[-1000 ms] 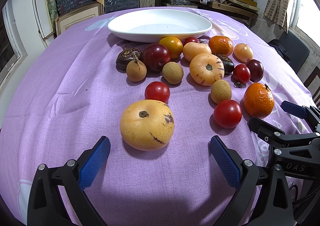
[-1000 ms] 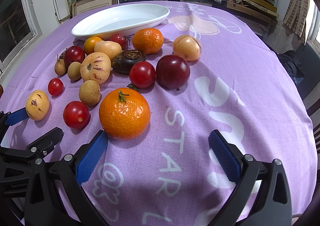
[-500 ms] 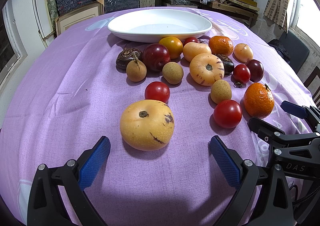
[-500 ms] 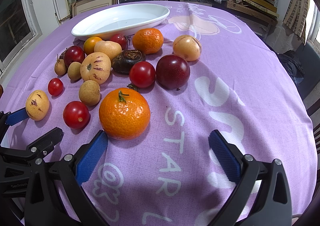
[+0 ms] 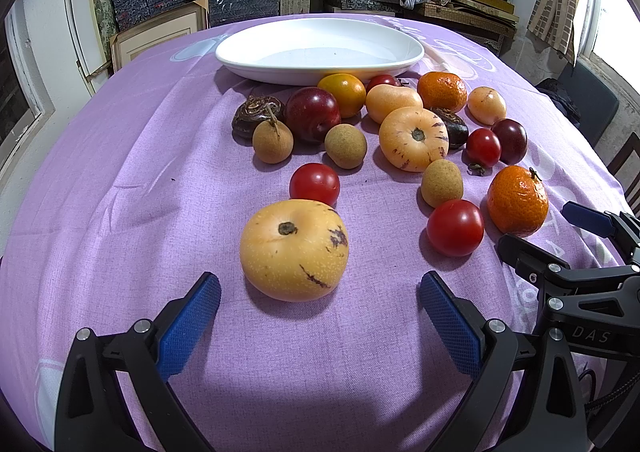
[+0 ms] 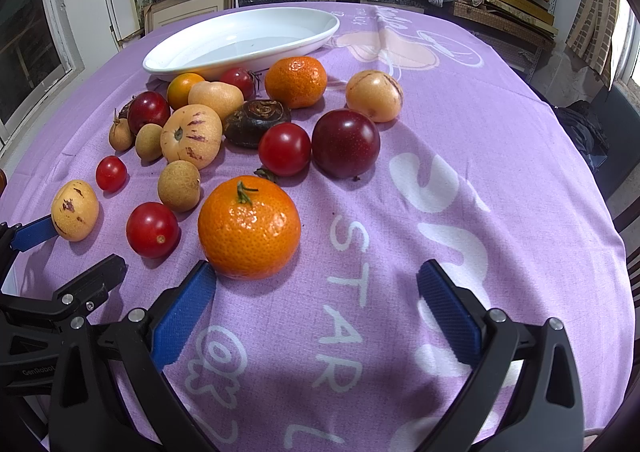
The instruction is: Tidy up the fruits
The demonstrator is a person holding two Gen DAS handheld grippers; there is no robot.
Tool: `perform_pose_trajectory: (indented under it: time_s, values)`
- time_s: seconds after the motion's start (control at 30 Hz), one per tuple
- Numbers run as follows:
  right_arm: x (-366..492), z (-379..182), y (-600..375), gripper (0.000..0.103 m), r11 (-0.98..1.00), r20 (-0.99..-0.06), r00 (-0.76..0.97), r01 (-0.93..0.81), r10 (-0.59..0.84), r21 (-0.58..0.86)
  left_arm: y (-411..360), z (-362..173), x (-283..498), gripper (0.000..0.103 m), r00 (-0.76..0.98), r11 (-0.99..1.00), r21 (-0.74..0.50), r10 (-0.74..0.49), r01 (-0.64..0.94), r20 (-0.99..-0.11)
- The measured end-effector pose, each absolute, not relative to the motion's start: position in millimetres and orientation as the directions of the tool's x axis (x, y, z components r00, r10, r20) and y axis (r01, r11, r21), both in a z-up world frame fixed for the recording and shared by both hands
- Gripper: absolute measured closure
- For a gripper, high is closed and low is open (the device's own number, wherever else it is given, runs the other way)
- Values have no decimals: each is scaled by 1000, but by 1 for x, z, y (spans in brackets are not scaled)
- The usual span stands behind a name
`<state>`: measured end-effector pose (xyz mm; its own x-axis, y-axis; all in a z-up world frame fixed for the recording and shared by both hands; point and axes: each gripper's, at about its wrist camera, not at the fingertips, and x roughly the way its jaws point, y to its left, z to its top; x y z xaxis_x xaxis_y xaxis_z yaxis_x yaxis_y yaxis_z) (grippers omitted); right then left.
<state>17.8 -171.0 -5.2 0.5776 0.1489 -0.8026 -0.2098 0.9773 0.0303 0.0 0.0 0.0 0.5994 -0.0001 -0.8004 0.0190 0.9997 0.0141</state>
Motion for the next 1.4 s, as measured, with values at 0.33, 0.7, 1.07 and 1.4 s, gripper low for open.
perform_pose_trajectory:
  time_s: [0.33, 0.7, 1.07, 1.4]
  values:
    - [18, -5, -171, 4, 977, -803, 577, -210, 149, 30, 0, 0, 0, 3, 599, 1000, 14, 0, 19, -800]
    - [18, -5, -171, 4, 977, -803, 578, -210, 149, 30, 0, 0, 0, 3, 599, 1000, 14, 0, 19, -800]
    - [18, -5, -171, 4, 977, -803, 578, -210, 149, 30, 0, 0, 0, 3, 599, 1000, 14, 0, 19, -800]
    - [18, -5, -171, 4, 977, -803, 578, -210, 149, 31, -1, 0, -1, 3, 599, 1000, 22, 11, 11, -801]
